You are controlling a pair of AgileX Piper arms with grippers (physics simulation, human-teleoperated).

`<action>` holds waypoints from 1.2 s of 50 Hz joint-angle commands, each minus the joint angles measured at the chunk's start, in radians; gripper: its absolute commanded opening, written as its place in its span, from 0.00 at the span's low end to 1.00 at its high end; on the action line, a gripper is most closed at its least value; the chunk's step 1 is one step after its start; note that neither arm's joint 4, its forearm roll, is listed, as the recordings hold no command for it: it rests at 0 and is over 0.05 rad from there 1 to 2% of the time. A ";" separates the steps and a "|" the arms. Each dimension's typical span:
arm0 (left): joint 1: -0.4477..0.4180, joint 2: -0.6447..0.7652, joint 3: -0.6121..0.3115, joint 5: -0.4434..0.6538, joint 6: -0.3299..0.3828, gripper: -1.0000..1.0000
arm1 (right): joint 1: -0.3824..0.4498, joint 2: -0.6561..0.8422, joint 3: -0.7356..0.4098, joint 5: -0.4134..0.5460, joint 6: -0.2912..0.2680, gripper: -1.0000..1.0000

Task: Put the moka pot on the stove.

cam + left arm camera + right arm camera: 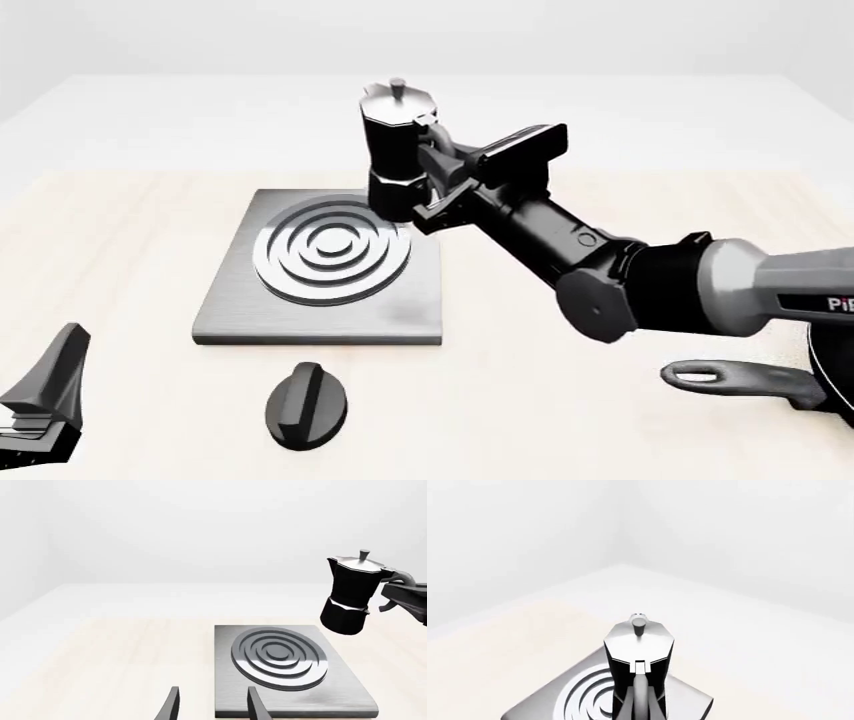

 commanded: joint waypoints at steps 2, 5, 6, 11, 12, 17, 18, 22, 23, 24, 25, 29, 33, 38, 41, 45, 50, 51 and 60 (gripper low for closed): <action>0.000 0.000 0.000 0.000 0.000 1.00 | 0.007 0.054 -0.073 -0.025 -0.002 0.00; 0.000 0.000 0.000 0.000 0.000 1.00 | 0.010 0.070 -0.088 -0.029 0.001 0.00; 0.000 0.000 0.000 0.000 0.000 1.00 | 0.013 0.075 -0.092 -0.030 -0.001 0.00; 0.000 0.000 0.000 0.000 0.000 1.00 | 0.018 0.117 -0.120 -0.041 0.002 0.00; 0.000 0.000 0.000 0.000 0.000 1.00 | 0.017 0.125 -0.126 -0.044 0.006 0.00; 0.000 0.000 0.000 0.000 0.000 1.00 | 0.025 0.154 -0.145 -0.051 0.011 0.00; 0.000 0.000 0.000 0.000 0.000 1.00 | 0.028 0.167 -0.156 -0.051 0.010 0.00; 0.000 0.000 0.000 0.000 0.000 1.00 | 0.024 0.182 -0.180 -0.048 0.009 0.00; 0.000 0.000 0.000 0.000 0.000 1.00 | 0.023 0.188 -0.186 -0.048 0.008 0.00; 0.000 0.000 0.000 0.000 0.000 1.00 | 0.021 0.199 -0.196 -0.050 0.009 0.00; 0.000 0.000 0.000 0.000 0.000 1.00 | 0.021 0.206 -0.202 -0.052 0.010 0.00; 0.000 0.000 0.000 0.000 0.000 1.00 | 0.031 0.253 -0.235 -0.061 0.015 0.00; 0.000 0.000 0.000 0.000 0.000 1.00 | 0.041 0.273 -0.261 -0.058 0.007 0.00; 0.000 0.000 0.000 0.000 0.000 1.00 | 0.041 0.294 -0.296 -0.055 0.006 0.00; 0.000 0.000 0.000 0.000 0.000 1.00 | 0.045 0.318 -0.317 -0.057 0.003 0.00; 0.000 0.000 0.000 0.000 0.000 1.00 | 0.044 0.336 -0.337 -0.058 0.009 0.00; 0.000 0.000 0.000 0.000 0.000 1.00 | 0.043 0.366 -0.363 -0.061 0.012 0.00; 0.000 0.000 0.000 0.000 0.000 1.00 | 0.043 0.371 -0.367 -0.062 0.012 0.00; 0.000 0.000 0.000 0.000 0.000 1.00 | 0.039 0.425 -0.425 -0.052 0.016 0.00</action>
